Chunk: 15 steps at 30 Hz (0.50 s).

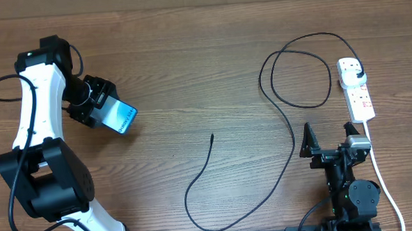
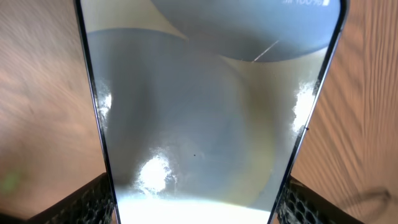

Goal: Plug charger to phone and switch on socket
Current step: 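Lift the phone with the left gripper and tilt it upright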

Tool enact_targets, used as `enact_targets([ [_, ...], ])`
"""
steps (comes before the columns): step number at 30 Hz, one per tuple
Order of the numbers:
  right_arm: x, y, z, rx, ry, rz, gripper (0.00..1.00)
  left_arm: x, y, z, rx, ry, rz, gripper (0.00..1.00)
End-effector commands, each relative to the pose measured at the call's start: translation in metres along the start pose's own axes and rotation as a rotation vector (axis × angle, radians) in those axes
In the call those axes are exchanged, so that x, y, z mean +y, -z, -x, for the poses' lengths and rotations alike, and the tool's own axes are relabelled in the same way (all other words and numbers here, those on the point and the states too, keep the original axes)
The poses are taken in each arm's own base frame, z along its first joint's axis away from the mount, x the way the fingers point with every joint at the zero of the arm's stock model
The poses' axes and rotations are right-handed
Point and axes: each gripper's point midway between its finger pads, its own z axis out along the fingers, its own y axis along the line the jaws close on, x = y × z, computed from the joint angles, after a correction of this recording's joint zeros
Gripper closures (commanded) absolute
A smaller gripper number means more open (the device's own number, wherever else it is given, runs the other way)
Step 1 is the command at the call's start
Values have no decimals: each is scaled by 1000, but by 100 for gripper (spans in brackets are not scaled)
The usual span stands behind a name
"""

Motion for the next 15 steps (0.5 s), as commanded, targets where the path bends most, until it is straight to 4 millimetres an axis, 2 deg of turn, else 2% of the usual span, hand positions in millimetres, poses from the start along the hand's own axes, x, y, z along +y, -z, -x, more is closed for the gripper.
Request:
enact_targets([
  [1, 2, 0, -1, -6, 4, 10, 0, -16, 15, -38, 148, -24, -116, 96],
  [8, 2, 0, -1, -6, 4, 10, 0, -5, 21, -81, 333, 14, -77, 96],
  [15, 2, 0, -1, -6, 4, 10, 0, -29, 33, -127, 512, -148, -218, 96],
])
